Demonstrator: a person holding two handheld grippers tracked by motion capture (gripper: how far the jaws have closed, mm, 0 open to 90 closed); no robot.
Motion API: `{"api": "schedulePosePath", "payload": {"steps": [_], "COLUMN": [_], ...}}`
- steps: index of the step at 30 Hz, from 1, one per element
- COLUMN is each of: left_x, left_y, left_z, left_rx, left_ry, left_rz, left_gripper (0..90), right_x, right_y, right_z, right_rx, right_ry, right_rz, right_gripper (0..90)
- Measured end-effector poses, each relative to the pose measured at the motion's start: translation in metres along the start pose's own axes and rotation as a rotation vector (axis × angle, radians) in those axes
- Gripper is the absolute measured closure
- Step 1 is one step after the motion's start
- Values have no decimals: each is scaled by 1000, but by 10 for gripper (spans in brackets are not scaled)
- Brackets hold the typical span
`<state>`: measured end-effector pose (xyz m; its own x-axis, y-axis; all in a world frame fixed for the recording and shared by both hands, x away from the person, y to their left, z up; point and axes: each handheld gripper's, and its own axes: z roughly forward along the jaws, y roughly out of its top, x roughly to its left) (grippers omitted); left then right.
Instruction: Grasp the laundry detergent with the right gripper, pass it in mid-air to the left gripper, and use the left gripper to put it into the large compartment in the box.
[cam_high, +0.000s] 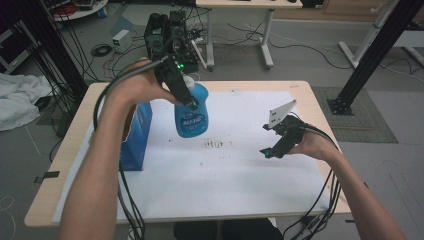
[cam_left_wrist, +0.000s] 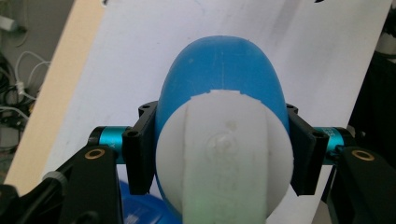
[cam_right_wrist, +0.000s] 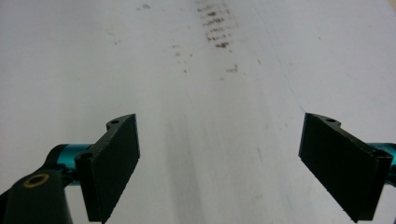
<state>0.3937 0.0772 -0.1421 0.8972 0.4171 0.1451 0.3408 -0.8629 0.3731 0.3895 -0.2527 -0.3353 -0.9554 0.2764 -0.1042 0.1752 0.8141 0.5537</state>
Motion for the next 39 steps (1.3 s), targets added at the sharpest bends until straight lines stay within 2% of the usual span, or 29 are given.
{"api": "schedulePosePath", "payload": {"steps": [2, 3, 8, 11, 13, 15, 16, 17, 21, 22, 30, 35, 37, 38, 39], "left_x": [6, 10, 29, 38, 44, 50, 52, 54, 61, 62, 72, 74, 74, 75, 76], "left_y": [-4, -7, -22, -32, -39, -48, -51, -55, -70, -76, -103, -114, -118, -120, -122], "left_z": [-14, -22, -52, -65, -71, -77, -79, -81, -86, -86, -92, -84, -79, -78, -76], "left_rx": [3, -2, 9, 22, 34, 47, 47, 43, 63, 52, 85, 95, 97, 105, 104], "left_ry": [19, 23, 60, 81, 93, 105, 109, 113, 122, 127, 154, 142, 136, 133, 131], "left_rz": [-26, -46, -113, -144, -167, -191, -198, -215, -228, -257, -279, -283, -288, -285, -283], "left_gripper": [381, 382, 382, 382, 382, 382, 382, 382, 382, 382, 382, 382, 381, 382, 382], "right_x": [-1, -4, -4, -5, -3, -5, -4, -4, -5, -5, -5, -5, -4, -2, -3], "right_y": [-5, -7, -17, -22, -26, -29, -30, -31, -34, -35, -41, -42, -42, -42, -42], "right_z": [-4, -4, -13, -15, -16, -16, -17, -17, -19, -18, -21, -19, -17, -16, -16], "right_rx": [-5, -15, -2, -5, 3, 3, 18, 12, 13, 0, 6, 19, 9, 16, 10], "right_ry": [-3, -9, -38, -49, -44, -55, -58, -61, -69, -74, -77, -81, -79, -75, -77], "right_rz": [7, -18, -4, -7, 11, 1, 9, 14, 10, 3, 14, 10, 11, 25, 8], "right_gripper": [117, 117, 118, 117, 117, 118, 118, 118, 118, 118, 118, 118, 118, 118, 118]}}
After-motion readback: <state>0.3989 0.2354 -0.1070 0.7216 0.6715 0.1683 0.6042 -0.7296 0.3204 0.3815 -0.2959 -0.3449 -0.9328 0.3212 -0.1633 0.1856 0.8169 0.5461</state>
